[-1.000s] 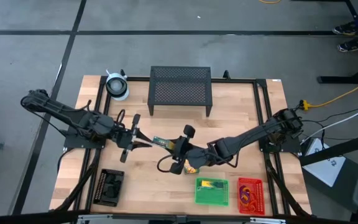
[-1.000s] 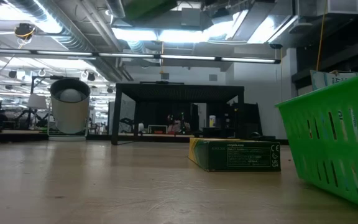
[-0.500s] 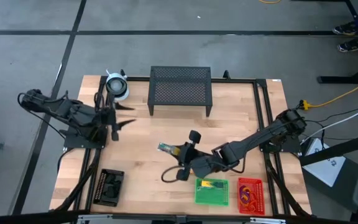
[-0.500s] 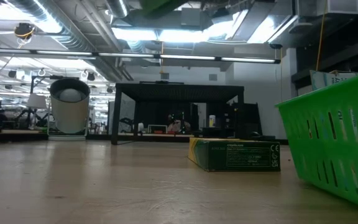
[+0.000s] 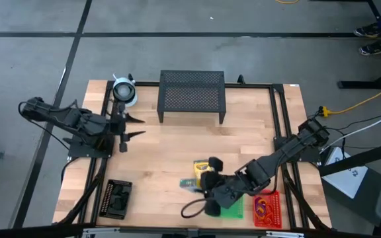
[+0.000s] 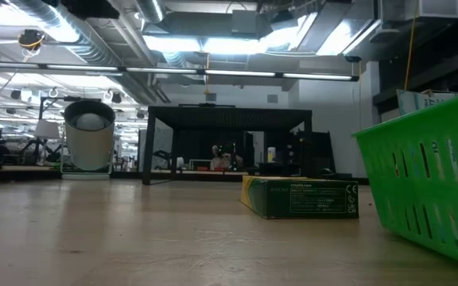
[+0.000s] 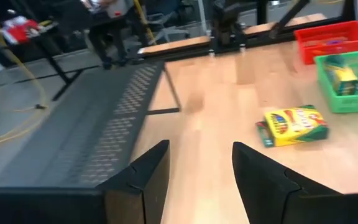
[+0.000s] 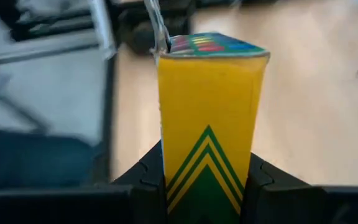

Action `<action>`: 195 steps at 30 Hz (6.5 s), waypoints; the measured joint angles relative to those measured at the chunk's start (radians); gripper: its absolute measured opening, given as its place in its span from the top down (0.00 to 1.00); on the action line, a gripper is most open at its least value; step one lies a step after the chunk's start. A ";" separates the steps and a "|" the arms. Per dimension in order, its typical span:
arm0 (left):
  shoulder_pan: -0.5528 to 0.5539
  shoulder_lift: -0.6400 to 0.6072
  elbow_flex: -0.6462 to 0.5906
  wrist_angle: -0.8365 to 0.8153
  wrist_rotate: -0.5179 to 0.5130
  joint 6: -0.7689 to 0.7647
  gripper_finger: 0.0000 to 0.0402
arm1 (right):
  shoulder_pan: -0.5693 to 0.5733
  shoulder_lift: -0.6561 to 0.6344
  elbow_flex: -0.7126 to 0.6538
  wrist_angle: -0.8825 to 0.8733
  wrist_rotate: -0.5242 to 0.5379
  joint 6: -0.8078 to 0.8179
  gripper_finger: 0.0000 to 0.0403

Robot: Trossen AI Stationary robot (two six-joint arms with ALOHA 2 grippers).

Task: Pick & Place Office Desk Supplies
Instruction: Put the yellow green crayon box into the green bin

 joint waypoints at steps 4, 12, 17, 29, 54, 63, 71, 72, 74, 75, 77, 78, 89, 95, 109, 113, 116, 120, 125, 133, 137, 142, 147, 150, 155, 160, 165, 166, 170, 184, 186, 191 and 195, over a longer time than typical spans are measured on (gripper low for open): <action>0.000 0.029 -0.072 0.118 0.049 0.018 0.58 | 0.029 0.000 0.000 -0.103 -0.187 0.100 0.75; 0.000 0.101 -0.158 0.250 0.072 0.025 0.58 | 0.076 0.013 0.000 -0.231 -0.291 0.208 0.73; 0.000 0.143 -0.162 0.306 0.074 0.025 0.58 | 0.078 0.056 -0.001 -0.245 -0.331 0.228 0.75; 0.000 0.231 -0.162 0.394 0.119 0.008 0.59 | 0.076 0.175 -0.001 -0.361 -0.452 0.230 0.74; 0.000 0.248 -0.162 0.407 0.120 0.018 0.60 | 0.064 0.186 -0.010 -0.438 -0.433 0.248 0.74; 0.000 0.248 -0.162 0.407 0.120 0.018 0.60 | 0.056 0.187 -0.109 -0.419 -0.497 0.260 0.74; 0.000 0.248 -0.162 0.407 0.121 0.018 0.61 | 0.050 0.187 -0.145 -0.395 -0.511 0.269 0.74; 0.000 0.248 -0.162 0.407 0.120 0.018 0.61 | 0.050 0.187 -0.145 -0.395 -0.508 0.268 0.74; 0.000 0.248 -0.162 0.407 0.121 0.018 0.61 | 0.049 0.187 -0.145 -0.395 -0.505 0.260 0.74; 0.000 0.248 -0.162 0.407 0.121 0.018 0.61 | 0.049 0.187 -0.145 -0.395 -0.496 0.253 0.74; 0.000 0.248 -0.162 0.407 0.120 0.018 0.61 | 0.046 0.187 -0.145 -0.395 -0.467 0.247 0.74; 0.000 0.248 -0.162 0.407 0.120 0.018 0.60 | 0.044 0.187 -0.145 -0.394 -0.454 0.246 0.74; 0.000 0.248 -0.162 0.407 0.121 0.018 0.62 | 0.013 0.187 -0.145 -0.394 -0.406 0.199 0.74; 0.000 0.248 -0.162 0.407 0.121 0.018 0.62 | 0.008 0.187 -0.145 -0.392 -0.406 0.198 0.74; 0.000 0.248 -0.162 0.407 0.128 0.017 0.63 | 0.009 0.187 -0.145 -0.383 -0.372 0.297 0.47; 0.000 0.248 -0.162 0.407 0.128 0.017 0.62 | 0.009 0.187 -0.145 -0.384 -0.389 0.297 0.40; 0.000 0.248 -0.162 0.407 0.128 0.018 0.62 | 0.009 0.187 -0.145 -0.385 -0.407 0.302 0.39; 0.000 0.248 -0.162 0.407 0.128 0.018 0.61 | 0.009 0.187 -0.145 -0.385 -0.407 0.304 0.39; 0.000 0.248 -0.162 0.407 0.128 0.018 0.61 | 0.009 0.184 -0.145 -0.387 -0.417 0.304 0.42; 0.000 0.248 -0.162 0.407 0.128 0.018 0.61 | 0.007 0.113 -0.145 -0.425 -0.385 0.360 0.43; 0.000 0.248 -0.162 0.407 0.129 0.018 0.61 | 0.007 0.076 -0.145 -0.429 -0.367 0.381 0.43; 0.000 0.248 -0.162 0.407 0.157 0.017 0.61 | 0.007 0.042 -0.145 -0.427 -0.338 0.383 0.43; -0.001 0.299 -0.161 0.414 0.342 -0.018 0.62 | 0.014 0.009 -0.145 -0.334 -0.185 0.310 0.43; -0.002 0.391 -0.161 0.470 0.323 -0.027 0.63 | 0.029 -0.007 -0.145 -0.172 0.052 0.195 0.43; -0.002 0.595 -0.161 0.662 0.256 0.036 0.64 | 0.071 -0.004 -0.144 0.120 0.633 -0.004 0.43; -0.007 0.747 -0.161 0.937 0.333 0.033 0.64 | 0.103 0.002 -0.145 0.179 1.027 -0.066 0.43; -0.027 0.864 -0.104 1.021 0.331 0.023 0.64 | 0.105 0.002 -0.165 0.156 1.051 -0.021 0.43; -0.030 0.891 -0.085 1.020 0.330 0.021 0.64 | 0.104 0.002 -0.174 0.154 1.036 -0.005 0.43; -0.035 1.015 0.002 1.017 0.246 0.040 0.64 | 0.100 0.004 -0.217 0.148 1.015 0.037 0.43; -0.028 1.192 0.099 1.039 0.163 0.041 0.87 | 0.125 0.003 -0.234 0.132 1.040 0.061 0.43; -0.034 1.182 0.100 1.045 0.171 0.041 0.96 | 0.130 0.003 -0.234 0.132 1.052 0.061 0.43; -0.041 1.179 0.100 1.038 0.174 0.017 0.99 | 0.132 0.003 -0.234 0.132 1.064 0.061 0.43; -0.037 1.187 0.099 1.034 0.175 -0.007 1.00 | 0.132 0.003 -0.234 0.132 1.064 0.061 0.43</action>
